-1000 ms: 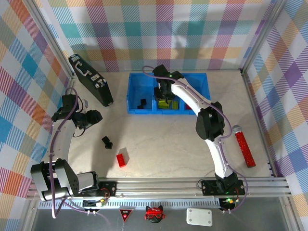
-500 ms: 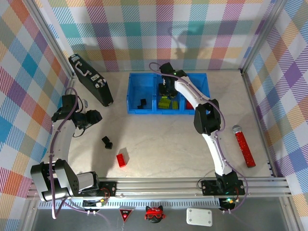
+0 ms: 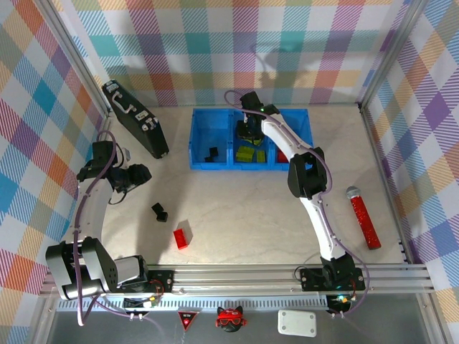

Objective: Sort the legos into containers by color
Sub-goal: Place the lego in the container, then pick up the lego from the bottom-left of the table.

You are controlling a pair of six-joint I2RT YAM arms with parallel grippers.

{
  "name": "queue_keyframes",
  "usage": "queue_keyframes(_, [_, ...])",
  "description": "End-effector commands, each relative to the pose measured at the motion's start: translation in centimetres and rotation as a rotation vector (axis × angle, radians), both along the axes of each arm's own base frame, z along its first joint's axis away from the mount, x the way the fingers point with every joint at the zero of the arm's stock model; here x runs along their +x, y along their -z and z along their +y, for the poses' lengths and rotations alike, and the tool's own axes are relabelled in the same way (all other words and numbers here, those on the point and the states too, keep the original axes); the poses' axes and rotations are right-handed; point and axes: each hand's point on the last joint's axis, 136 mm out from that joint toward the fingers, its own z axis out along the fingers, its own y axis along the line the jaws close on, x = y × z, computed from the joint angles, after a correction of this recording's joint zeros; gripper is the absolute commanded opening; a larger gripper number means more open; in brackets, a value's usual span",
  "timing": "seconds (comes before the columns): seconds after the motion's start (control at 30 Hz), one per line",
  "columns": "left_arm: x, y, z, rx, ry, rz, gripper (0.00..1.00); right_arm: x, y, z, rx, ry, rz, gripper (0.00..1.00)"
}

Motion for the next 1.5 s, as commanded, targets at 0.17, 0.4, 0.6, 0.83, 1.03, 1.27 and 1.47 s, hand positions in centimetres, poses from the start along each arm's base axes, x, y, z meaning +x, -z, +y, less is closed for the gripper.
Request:
queue_keyframes(0.17, [-0.3,-0.5,0.5,0.021,0.001,-0.033,0.49,0.7,-0.2,0.1,0.019,-0.010,-0.017,0.44])
queue_keyframes(0.4, [-0.3,-1.1,0.2,0.014,0.009,-0.059,0.50,0.3,-4.5,-0.2,0.031,-0.010,-0.063,0.58])
queue_keyframes(0.6, [-0.8,-1.6,-0.8,0.003,0.034,-0.063,0.50,-1.4,-8.9,-0.6,0.060,-0.029,-0.091,0.58])
queue_keyframes(0.83, [-2.2,-1.8,-3.4,0.021,0.086,-0.009,0.51,-5.3,-12.1,-1.5,0.095,-0.058,-0.080,0.58])
queue_keyframes(1.03, [-4.4,-1.6,-5.9,0.029,0.099,0.044,0.51,-9.4,-13.0,-2.9,0.107,-0.073,-0.058,0.58])
queue_keyframes(1.27, [-7.5,0.2,-8.6,0.060,0.087,0.098,0.51,-14.2,-11.9,-5.0,0.113,-0.065,-0.018,0.58])
queue_keyframes(1.47, [-10.0,2.8,-9.9,0.111,0.079,0.163,0.51,-17.6,-10.4,-6.8,0.100,-0.051,0.016,0.58])
